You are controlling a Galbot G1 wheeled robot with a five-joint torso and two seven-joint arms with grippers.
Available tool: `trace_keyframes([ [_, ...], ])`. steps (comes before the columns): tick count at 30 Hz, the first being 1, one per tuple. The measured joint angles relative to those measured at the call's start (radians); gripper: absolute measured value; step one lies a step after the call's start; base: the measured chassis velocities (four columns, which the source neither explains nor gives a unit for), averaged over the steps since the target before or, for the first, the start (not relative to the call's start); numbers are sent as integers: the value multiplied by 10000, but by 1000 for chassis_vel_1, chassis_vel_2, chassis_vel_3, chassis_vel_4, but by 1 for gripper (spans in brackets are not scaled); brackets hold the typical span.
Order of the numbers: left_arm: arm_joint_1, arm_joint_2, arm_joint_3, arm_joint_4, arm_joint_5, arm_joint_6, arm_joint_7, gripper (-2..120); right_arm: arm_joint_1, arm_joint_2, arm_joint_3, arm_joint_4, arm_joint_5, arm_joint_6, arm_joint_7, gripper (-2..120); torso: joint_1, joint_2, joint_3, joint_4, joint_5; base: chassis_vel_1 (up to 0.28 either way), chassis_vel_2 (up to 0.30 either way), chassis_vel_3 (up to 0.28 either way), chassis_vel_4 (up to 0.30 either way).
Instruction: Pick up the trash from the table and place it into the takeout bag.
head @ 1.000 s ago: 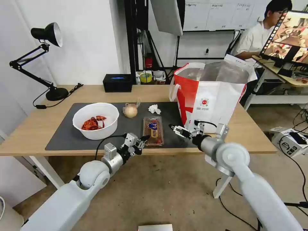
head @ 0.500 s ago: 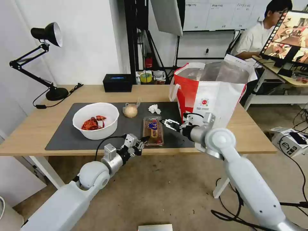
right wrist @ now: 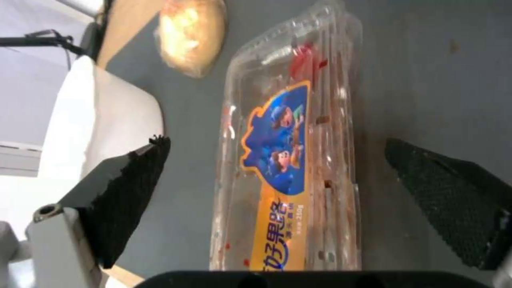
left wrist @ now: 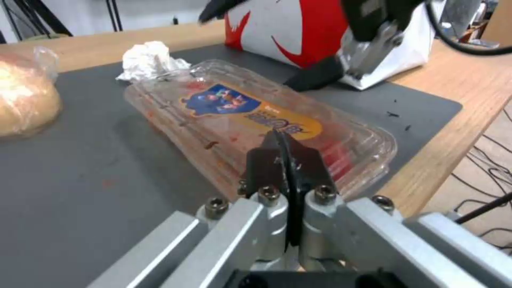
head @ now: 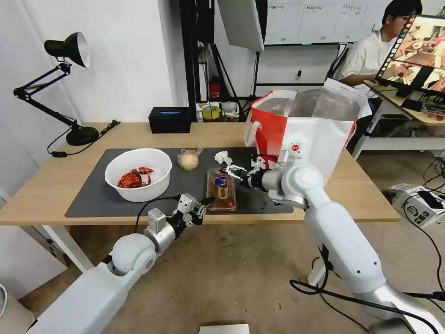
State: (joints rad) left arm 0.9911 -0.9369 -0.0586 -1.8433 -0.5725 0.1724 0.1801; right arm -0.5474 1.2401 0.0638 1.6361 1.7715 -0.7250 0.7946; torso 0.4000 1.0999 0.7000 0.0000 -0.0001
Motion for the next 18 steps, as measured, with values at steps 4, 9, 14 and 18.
trace_keyframes([
  [4,13,-46,5,-32,0,-13,16,0,80,106,-184,-197,49,1,35,100,0,0,0,0,0,0,0,0,0],
  [9,32,-61,-12,-49,0,-40,21,0,170,310,-324,-444,44,7,37,100,0,0,0,0,0,0,0,0,0],
  [14,34,-45,-32,-54,0,-62,21,0,247,399,-482,-557,31,10,37,100,0,0,0,0,0,0,0,0,0],
  [18,32,-36,-38,-61,-2,-80,21,0,335,452,-642,-669,21,14,33,100,0,1,-1,0,0,0,0,0,0],
])
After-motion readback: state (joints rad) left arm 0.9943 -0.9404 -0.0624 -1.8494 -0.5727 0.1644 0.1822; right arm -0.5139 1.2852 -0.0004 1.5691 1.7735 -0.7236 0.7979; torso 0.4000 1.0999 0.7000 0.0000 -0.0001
